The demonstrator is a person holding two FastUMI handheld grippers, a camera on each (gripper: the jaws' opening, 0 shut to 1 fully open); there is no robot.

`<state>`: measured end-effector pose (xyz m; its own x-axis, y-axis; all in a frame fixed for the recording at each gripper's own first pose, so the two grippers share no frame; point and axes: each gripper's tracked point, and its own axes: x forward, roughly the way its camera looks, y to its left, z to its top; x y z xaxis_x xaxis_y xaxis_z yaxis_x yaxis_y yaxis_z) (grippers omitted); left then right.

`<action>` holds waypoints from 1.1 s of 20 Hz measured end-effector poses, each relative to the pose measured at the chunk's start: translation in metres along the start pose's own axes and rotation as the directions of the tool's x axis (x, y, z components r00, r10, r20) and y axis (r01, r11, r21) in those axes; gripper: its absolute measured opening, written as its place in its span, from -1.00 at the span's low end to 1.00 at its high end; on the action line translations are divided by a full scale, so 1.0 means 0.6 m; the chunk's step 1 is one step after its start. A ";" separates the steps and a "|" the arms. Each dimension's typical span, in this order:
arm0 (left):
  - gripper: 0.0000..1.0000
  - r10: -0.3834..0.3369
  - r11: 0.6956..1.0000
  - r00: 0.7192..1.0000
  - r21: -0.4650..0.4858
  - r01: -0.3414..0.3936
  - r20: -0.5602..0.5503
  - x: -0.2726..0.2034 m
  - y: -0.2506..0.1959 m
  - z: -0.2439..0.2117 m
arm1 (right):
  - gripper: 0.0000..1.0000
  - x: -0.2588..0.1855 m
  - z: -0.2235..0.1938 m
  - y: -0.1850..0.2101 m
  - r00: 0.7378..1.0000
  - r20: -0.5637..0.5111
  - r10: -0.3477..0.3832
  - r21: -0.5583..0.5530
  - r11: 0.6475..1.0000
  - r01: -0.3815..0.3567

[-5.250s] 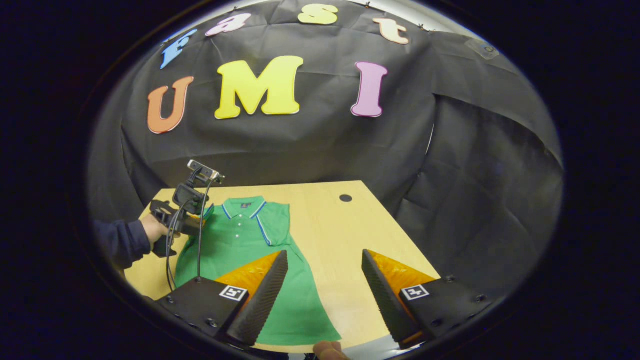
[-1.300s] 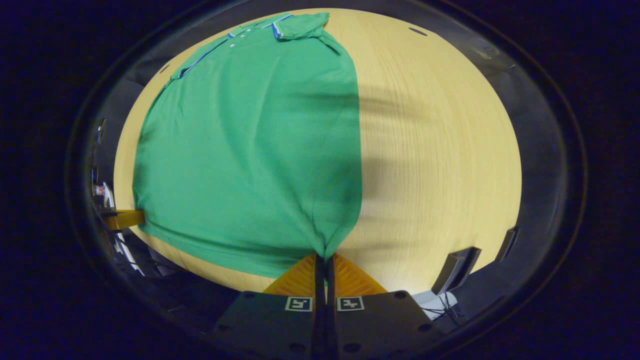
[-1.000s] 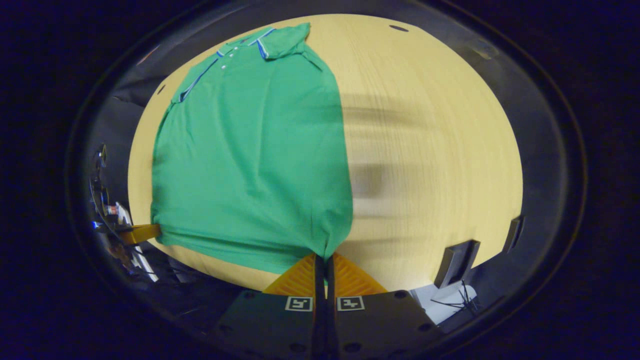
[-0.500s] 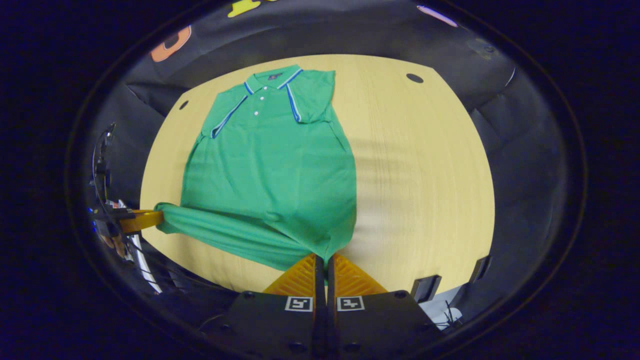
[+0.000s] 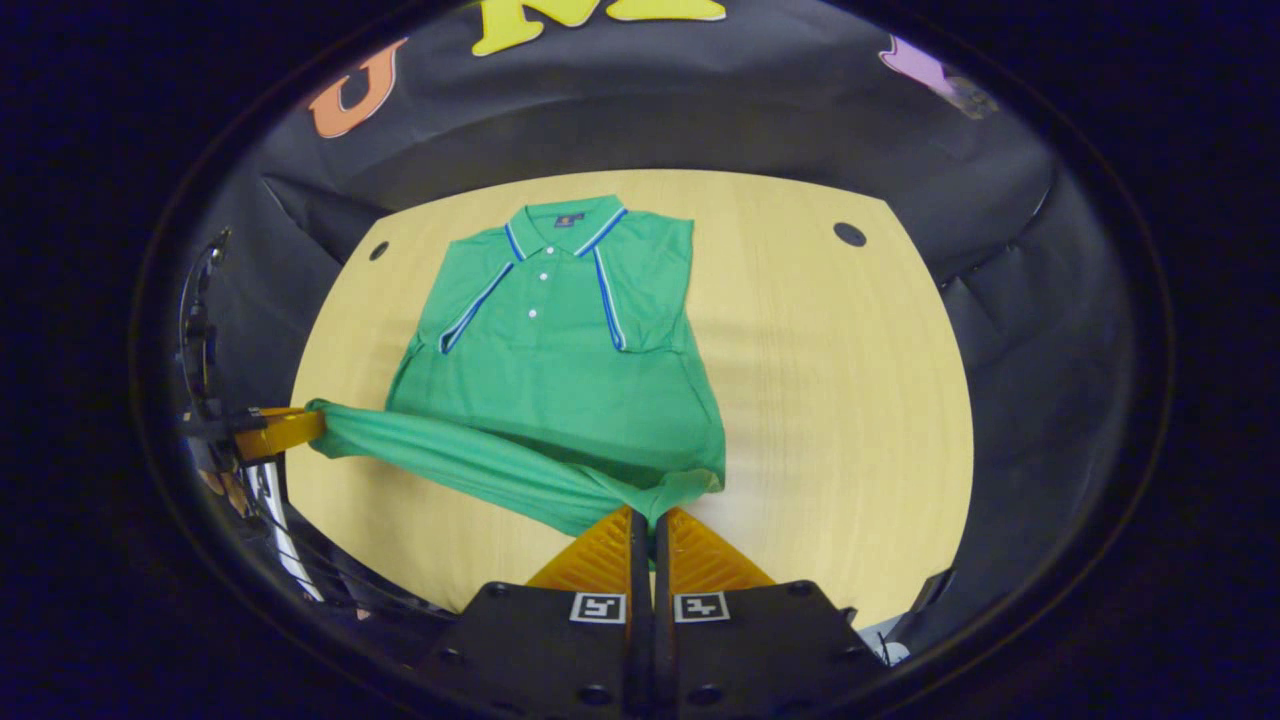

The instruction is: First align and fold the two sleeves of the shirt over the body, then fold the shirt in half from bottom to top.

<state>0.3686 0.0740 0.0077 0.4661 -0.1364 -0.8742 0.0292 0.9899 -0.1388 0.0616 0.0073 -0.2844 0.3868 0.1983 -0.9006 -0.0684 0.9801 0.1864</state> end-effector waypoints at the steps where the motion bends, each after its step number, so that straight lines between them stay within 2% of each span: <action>1: -0.94 -0.007 1.000 1.000 -0.011 0.007 0.017 -0.016 0.005 0.035 | -0.94 0.000 0.016 0.000 1.000 0.014 -0.002 -0.001 1.000 0.002; 3: -0.94 -0.018 1.000 0.999 -0.023 0.019 0.047 -0.032 0.018 0.103 | -0.94 0.003 0.050 -0.007 0.999 0.046 -0.013 0.003 1.000 0.013; 4: -0.94 -0.017 1.000 0.998 -0.021 0.018 0.063 -0.032 0.024 0.130 | -1.00 0.006 0.067 -0.008 0.998 0.059 -0.013 0.006 1.000 0.013; 5: -0.94 -0.014 1.000 0.997 -0.015 0.015 0.082 -0.012 0.024 0.149 | -0.94 0.010 0.084 -0.008 0.997 0.071 -0.012 0.011 1.000 0.011; 8: -0.94 -0.013 1.000 0.993 -0.008 0.014 0.118 0.029 0.018 0.220 | -0.94 0.032 0.133 -0.013 0.995 0.098 -0.016 0.039 0.999 0.012; 10: -0.94 -0.004 1.000 0.992 -0.009 0.005 0.129 0.076 0.023 0.246 | -0.94 0.051 0.162 -0.015 0.993 0.118 -0.020 0.054 0.998 0.014; 14: -0.94 0.013 0.999 0.986 -0.039 -0.007 0.166 0.152 0.029 0.246 | -0.94 0.102 0.224 -0.017 0.987 0.159 -0.022 0.073 0.997 0.011; 16: -0.94 0.030 0.998 0.980 -0.056 -0.020 0.195 0.181 0.033 0.268 | -1.00 0.130 0.266 -0.020 0.977 0.210 -0.027 0.053 0.998 0.016; 17: -0.94 0.038 0.998 0.977 -0.057 -0.026 0.210 0.192 0.035 0.284 | -0.94 0.146 0.285 -0.019 0.971 0.236 -0.027 0.041 0.999 0.018; 19: -0.94 0.061 0.997 0.972 -0.064 -0.048 0.225 0.216 0.042 0.308 | -1.00 0.169 0.325 -0.015 0.958 0.288 -0.019 0.025 1.000 0.013; 20: -0.94 0.069 0.997 0.970 -0.058 -0.057 0.234 0.230 0.045 0.322 | -0.94 0.181 0.346 -0.013 0.950 0.313 -0.017 0.017 1.000 0.012; 22: -0.94 0.095 0.995 0.956 -0.045 -0.086 0.279 0.249 0.053 0.361 | -0.94 0.202 0.384 -0.010 0.931 0.365 -0.013 -0.006 1.000 0.016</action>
<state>0.6310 0.0935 -0.0266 0.6946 -0.0253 -0.7190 -0.0509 0.9951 -0.0842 0.3206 0.0232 -0.3041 0.6969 0.1681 -0.6972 -0.0676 0.9832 0.1695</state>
